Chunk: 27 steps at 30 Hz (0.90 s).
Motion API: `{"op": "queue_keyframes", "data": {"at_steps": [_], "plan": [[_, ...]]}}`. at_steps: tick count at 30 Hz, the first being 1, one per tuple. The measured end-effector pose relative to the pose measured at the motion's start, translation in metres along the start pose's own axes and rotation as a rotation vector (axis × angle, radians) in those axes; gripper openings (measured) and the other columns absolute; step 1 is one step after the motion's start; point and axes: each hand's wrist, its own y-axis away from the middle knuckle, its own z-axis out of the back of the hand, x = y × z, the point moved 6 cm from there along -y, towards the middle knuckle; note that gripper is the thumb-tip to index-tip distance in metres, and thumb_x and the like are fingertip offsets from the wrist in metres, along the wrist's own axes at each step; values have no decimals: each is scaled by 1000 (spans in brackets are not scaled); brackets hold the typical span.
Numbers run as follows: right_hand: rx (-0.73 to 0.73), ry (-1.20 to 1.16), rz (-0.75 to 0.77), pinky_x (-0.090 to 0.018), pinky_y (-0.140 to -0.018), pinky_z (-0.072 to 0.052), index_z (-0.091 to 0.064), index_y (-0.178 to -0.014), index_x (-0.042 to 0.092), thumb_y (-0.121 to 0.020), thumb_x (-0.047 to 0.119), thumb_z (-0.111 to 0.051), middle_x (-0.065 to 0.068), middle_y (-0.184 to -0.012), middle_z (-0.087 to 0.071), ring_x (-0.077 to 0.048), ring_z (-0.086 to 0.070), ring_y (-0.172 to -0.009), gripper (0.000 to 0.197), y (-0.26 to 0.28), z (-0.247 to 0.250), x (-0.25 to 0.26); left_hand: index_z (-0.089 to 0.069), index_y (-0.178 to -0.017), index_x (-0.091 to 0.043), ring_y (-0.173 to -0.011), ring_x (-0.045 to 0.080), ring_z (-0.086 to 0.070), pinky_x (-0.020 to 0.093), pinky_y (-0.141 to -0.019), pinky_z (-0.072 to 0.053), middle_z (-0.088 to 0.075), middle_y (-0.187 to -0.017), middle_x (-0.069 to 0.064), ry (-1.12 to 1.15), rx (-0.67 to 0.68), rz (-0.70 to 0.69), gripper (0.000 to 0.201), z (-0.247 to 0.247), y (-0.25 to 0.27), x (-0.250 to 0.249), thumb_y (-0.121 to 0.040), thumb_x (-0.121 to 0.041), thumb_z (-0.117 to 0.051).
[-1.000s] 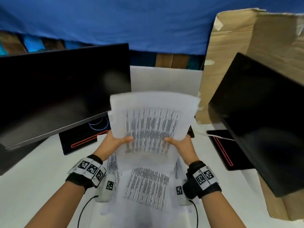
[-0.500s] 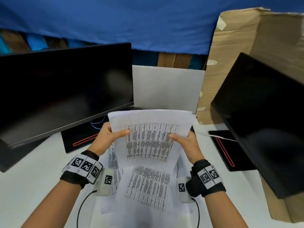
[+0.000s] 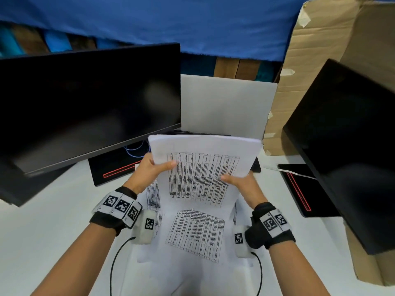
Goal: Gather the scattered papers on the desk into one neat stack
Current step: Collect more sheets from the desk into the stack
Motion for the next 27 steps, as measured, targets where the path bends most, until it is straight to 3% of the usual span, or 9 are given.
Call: {"op": "queue_keyframes", "data": {"at_steps": [2,4,6,8,11,15,20,24,27], "plan": [[-39,61,-69,-37,-100,-47,-58,-113,12,-57,42,-84,-4,-114,-66,-21,-60,-109,69,-1,1,-23,-61,-97,-33,-86,-11,-65,19,-87,-49,-71,-83,-30,-92,82,134,29,-3,4,30,-75,-16,-69],[-145,32,-70,-19,-81,-54,-63,-94,13,-74,17,-75,-10,-102,-68,-25,-64,-100,23,2,11,-23,-61,-110,-23,-104,0,-62,22,-96,-45,-71,-103,-18,-146,107,228,45,9,9,67,-67,-22,-77],[-285,-14,-46,-13,-68,-49,-58,-85,13,-80,6,-67,-4,-91,-66,-24,-60,-97,13,8,27,-11,-50,-127,-11,-122,18,-48,30,-104,-37,-51,-128,-4,-247,-100,392,60,45,18,110,-72,-16,-74],[-400,-64,-26,-20,-83,-37,-49,-109,6,-81,9,-66,-9,-105,-61,-28,-52,-112,33,8,48,-11,-39,-134,-5,-125,33,-43,42,-106,-36,-40,-139,10,-389,-402,662,64,81,41,149,-78,-17,-68],[-487,-41,-84,-28,-92,-31,-24,-135,-10,-80,20,-69,-25,-132,-46,-30,-44,-119,77,2,68,-28,-25,-138,-2,-124,46,-36,52,-104,-36,-24,-142,26,-452,-551,962,74,85,70,172,-80,-25,-65],[-512,-24,-160,-39,-102,-34,-27,-134,-9,-80,26,-69,-10,-120,-46,-25,-42,-118,76,-7,72,-45,-19,-137,5,-125,43,-36,49,-102,-38,-25,-141,26,-368,-544,979,81,64,65,177,-78,-21,-68],[-527,232,-59,-44,-93,-44,-51,-96,12,-87,0,-49,-8,-100,-53,-22,-48,-95,15,-20,72,-34,-48,-118,10,-116,40,-48,39,-96,-43,-52,-119,20,-294,-447,946,59,59,50,178,-72,-17,-72],[-539,218,-175,-36,-76,-44,-55,-83,9,-79,11,-67,-9,-80,-55,-21,-50,-75,13,-27,74,-41,-49,-126,-10,-126,37,-31,42,-103,-33,-31,-139,19,-421,-420,965,48,58,49,171,-81,-23,-62],[-515,231,-227,-31,-80,-45,-58,-94,-2,-77,20,-72,-9,-80,-61,-24,-56,-84,31,-30,67,-49,-33,-133,-8,-116,39,-44,40,-79,-51,-27,-135,22,-222,-463,926,67,50,47,174,-76,-12,-67]]}}
